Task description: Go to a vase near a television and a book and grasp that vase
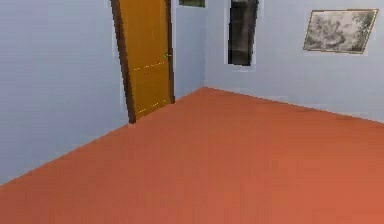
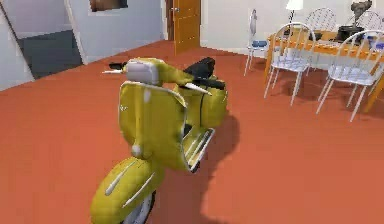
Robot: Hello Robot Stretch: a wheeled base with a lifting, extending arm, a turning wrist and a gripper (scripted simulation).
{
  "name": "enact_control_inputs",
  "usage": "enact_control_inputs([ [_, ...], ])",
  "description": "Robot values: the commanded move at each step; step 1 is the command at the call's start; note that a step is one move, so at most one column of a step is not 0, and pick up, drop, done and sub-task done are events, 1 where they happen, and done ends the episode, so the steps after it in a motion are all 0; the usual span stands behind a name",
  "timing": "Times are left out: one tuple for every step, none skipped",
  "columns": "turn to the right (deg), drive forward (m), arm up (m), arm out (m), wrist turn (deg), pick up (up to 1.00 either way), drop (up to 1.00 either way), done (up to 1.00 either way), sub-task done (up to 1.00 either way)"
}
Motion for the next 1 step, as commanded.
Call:
enact_control_inputs([
  [-45.0, 0.00, 0.00, 0.00, 0.0, 0.00, 0.00, 0.00, 0.00],
])
